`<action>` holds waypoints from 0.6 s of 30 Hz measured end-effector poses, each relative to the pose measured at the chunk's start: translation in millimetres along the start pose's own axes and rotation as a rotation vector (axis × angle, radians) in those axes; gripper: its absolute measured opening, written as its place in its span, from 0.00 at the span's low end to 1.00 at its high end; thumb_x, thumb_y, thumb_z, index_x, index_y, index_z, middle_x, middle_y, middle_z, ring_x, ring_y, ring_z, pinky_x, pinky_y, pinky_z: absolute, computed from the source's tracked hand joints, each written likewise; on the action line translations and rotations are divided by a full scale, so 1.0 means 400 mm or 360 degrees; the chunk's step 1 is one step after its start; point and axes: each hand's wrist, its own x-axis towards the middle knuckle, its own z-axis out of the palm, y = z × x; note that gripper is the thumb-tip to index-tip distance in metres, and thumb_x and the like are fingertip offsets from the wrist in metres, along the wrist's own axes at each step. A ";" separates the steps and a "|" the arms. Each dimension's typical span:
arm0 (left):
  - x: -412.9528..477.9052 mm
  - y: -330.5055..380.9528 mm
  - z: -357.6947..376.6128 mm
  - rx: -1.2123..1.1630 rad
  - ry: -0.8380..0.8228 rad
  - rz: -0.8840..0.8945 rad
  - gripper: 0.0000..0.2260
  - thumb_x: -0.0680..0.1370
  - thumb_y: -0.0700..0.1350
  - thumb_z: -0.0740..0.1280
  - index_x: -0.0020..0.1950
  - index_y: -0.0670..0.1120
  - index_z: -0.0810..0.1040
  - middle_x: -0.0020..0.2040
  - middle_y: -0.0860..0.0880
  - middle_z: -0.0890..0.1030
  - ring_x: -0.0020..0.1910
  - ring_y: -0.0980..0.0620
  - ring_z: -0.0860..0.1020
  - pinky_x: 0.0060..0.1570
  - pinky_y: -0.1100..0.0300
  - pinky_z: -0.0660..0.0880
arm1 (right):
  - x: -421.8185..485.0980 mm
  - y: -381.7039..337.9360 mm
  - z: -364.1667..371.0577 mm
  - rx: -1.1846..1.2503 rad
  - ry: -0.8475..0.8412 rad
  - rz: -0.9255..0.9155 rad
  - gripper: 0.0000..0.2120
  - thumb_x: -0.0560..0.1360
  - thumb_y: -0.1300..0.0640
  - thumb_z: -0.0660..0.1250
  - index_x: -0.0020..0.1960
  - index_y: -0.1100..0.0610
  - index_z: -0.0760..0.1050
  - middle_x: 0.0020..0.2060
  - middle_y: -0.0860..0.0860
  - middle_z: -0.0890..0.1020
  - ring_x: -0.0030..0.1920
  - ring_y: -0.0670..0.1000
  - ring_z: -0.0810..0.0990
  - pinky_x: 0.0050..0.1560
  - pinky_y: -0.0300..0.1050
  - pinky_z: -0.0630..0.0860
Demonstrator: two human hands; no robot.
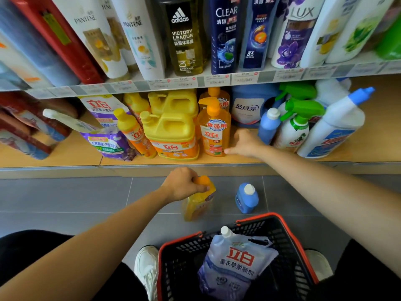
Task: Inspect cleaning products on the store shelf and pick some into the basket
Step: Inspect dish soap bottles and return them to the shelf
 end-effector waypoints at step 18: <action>-0.075 0.201 -0.212 -0.0662 0.0284 0.0620 0.16 0.75 0.44 0.77 0.41 0.31 0.78 0.41 0.35 0.82 0.41 0.38 0.81 0.43 0.39 0.78 | -0.275 -0.062 0.036 0.0829 0.0197 -0.0619 0.39 0.61 0.54 0.84 0.67 0.45 0.69 0.57 0.43 0.82 0.57 0.43 0.82 0.58 0.48 0.80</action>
